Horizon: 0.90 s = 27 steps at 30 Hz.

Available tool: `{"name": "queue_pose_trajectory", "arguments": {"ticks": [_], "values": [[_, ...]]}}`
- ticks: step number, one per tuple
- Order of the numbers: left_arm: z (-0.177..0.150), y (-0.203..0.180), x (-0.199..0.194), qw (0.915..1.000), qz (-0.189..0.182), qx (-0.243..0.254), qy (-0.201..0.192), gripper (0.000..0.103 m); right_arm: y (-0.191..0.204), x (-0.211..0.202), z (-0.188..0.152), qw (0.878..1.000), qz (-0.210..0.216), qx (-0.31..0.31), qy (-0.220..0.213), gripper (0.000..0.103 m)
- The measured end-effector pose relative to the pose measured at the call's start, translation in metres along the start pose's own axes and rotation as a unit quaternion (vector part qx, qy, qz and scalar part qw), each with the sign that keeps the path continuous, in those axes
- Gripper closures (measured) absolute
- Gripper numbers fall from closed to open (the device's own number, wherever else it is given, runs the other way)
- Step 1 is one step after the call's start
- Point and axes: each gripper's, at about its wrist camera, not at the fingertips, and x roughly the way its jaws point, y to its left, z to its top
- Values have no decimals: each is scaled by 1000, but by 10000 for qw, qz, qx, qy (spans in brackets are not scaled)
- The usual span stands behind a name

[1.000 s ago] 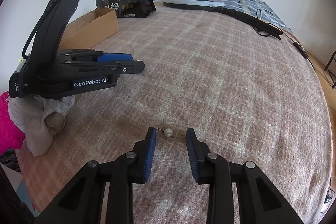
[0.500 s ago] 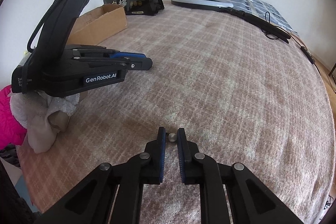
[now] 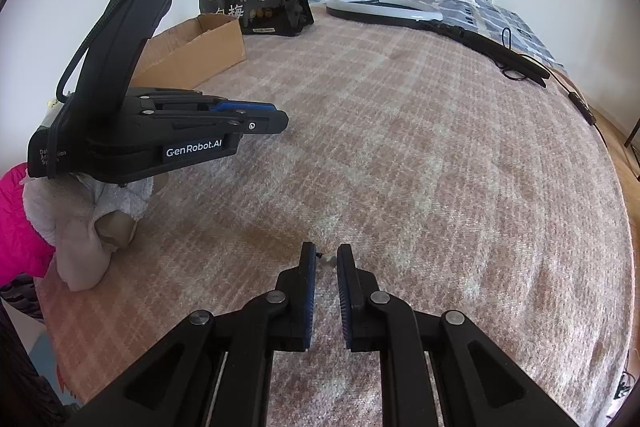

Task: Organize jewelry
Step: 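Pinch a loose pearl with the right tool while the left tool pinches another pearl, then carry both pearls into the box and open both tools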

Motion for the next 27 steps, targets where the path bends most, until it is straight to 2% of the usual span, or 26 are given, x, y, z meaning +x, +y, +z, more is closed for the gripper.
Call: {"name": "queue_pose_trajectory", "arguments": {"ticks": [11, 27], "values": [[10, 5, -38, 9996, 73, -24, -276, 95, 7, -28, 10, 9996, -146, -47, -225, 94], [11, 29, -123, 9971, 270, -118, -704, 95, 41, -72, 36, 9979, -198, -73, -617, 94]]}}
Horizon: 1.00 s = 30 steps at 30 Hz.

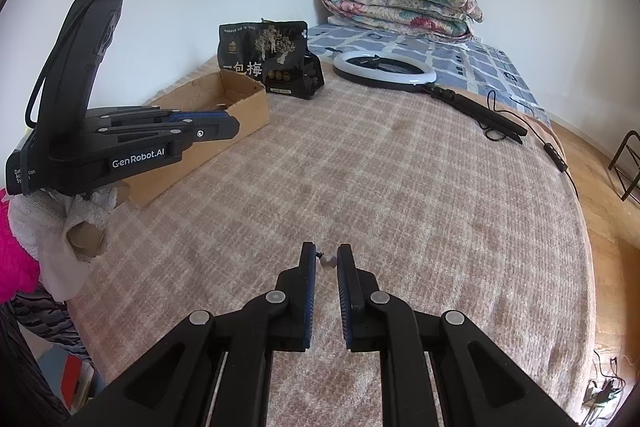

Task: Organize jewelry
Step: 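Carry both pearls into the box and open both tools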

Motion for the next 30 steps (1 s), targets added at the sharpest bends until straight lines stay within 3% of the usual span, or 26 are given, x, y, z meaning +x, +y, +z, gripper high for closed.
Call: {"name": "queue_pose_trajectory", "arguments": {"ticks": [19, 30], "values": [[-11, 94, -85, 9968, 620, -399, -294, 95, 89, 13, 77, 9979, 443, -391, -276, 94], [-17, 145, -102, 9930, 832, -752, -366, 95, 134, 50, 118, 9959, 650, -556, -279, 94]]}}
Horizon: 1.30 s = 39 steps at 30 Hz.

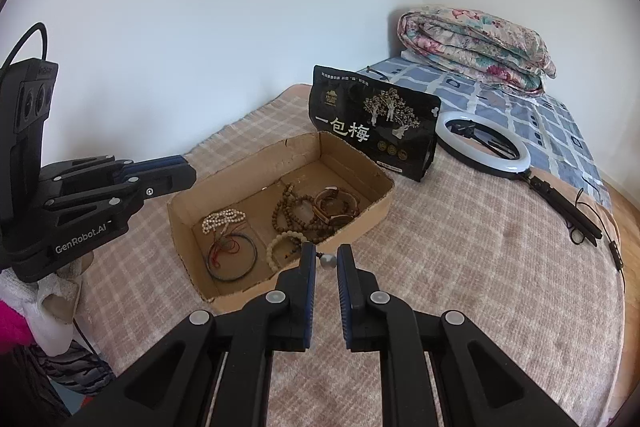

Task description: Organize jewelry

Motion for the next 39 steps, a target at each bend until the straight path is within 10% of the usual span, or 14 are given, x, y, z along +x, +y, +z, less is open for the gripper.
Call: {"name": "queue_pose_trajectory", "arguments": {"ticks": [26, 32, 36, 39], "values": [[-8, 37, 14, 9993, 155, -265, 208, 95, 29, 73, 25, 9988, 383, 75, 298, 94], [-6, 35, 14, 9995, 183, -191, 175, 94, 29, 76, 25, 9990, 327, 99, 290, 72], [-6, 34, 10, 9995, 239, -208, 72, 40, 28, 74, 26, 9996, 150, 130, 219, 31], [-5, 33, 8, 9994, 296, -183, 46, 39, 26, 70, 27, 9998, 5, 171, 106, 14]]}}
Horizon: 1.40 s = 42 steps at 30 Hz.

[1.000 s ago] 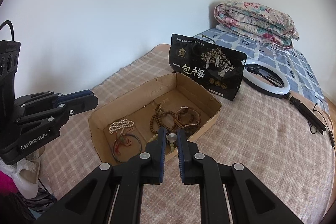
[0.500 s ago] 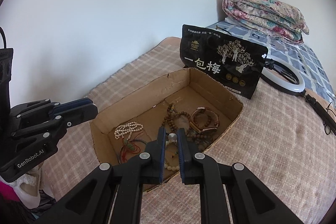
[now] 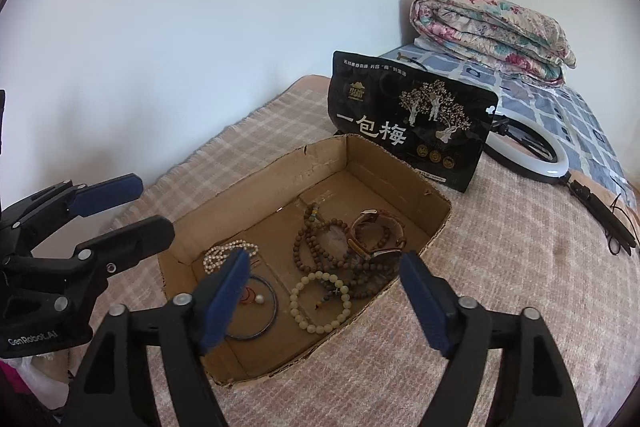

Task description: Organize jewelry

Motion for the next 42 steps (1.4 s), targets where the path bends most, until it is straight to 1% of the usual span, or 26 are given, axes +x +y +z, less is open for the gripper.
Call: {"name": "queue_pose_trajectory", "arguments": {"ticks": [6, 8, 18, 32, 37, 42], "values": [[1, 1, -1, 10000, 73, -50, -23, 30, 0, -3, 1, 9997, -235, -44, -15, 2], [1, 1, -2, 9999, 81, -57, -49, 29, 0, -3, 1, 9996, -275, -69, 12, 1], [3, 0, -4, 9999, 68, -52, -75, 29, -4, -10, -3, 9993, -358, -52, -8, 1], [11, -8, -17, 9996, 92, -25, -259, 29, -10, -29, -6, 9989, -447, 29, -124, 1], [13, -9, -23, 9993, 110, -97, -334, 29, -12, -40, -8, 9988, -449, 114, -171, 1], [13, -15, -35, 9989, 158, -30, -448, 29, -14, -59, -11, 9982, -488, 190, -276, 0]]}}
